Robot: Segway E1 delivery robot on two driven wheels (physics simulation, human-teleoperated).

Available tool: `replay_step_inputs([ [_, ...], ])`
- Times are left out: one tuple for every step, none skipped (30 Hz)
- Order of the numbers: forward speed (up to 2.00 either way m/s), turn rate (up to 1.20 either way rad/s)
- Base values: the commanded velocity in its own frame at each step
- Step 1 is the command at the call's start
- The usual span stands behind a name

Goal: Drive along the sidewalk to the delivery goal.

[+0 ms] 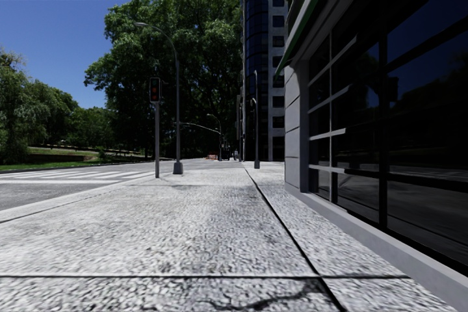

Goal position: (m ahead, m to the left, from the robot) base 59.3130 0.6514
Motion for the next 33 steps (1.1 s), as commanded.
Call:
replay_step_inputs([
  [2.0,0.0],
  [2.0,0.0],
  [2.0,0.0],
  [2.0,0.0],
  [2.0,0.0],
  [2.0,0.0],
  [2.0,0.0],
  [2.0,0.0],
  [2.0,0.0],
  [2.0,0.0],
  [2.0,0.0],
  [2.0,0.0],
  [2.0,0.0],
  [2.0,0.0],
  [2.0,0.0],
  [2.0,0.0],
  [2.0,0.0],
  [2.0,0.0],
  [2.0,0.0],
  [2.0,0.0],
  [2.0,0.0],
  [2.0,0.0],
  [2.0,0.0],
  [2.0,0.0],
  [2.0,0.0],
  [2.0,0.0],
  [2.0,0.0],
  [2.0,0.0],
  [2.0,0.0],
  [2.0,0.0],
  [2.0,0.0],
  [2.0,0.0],
  [2.0,0.0],
])
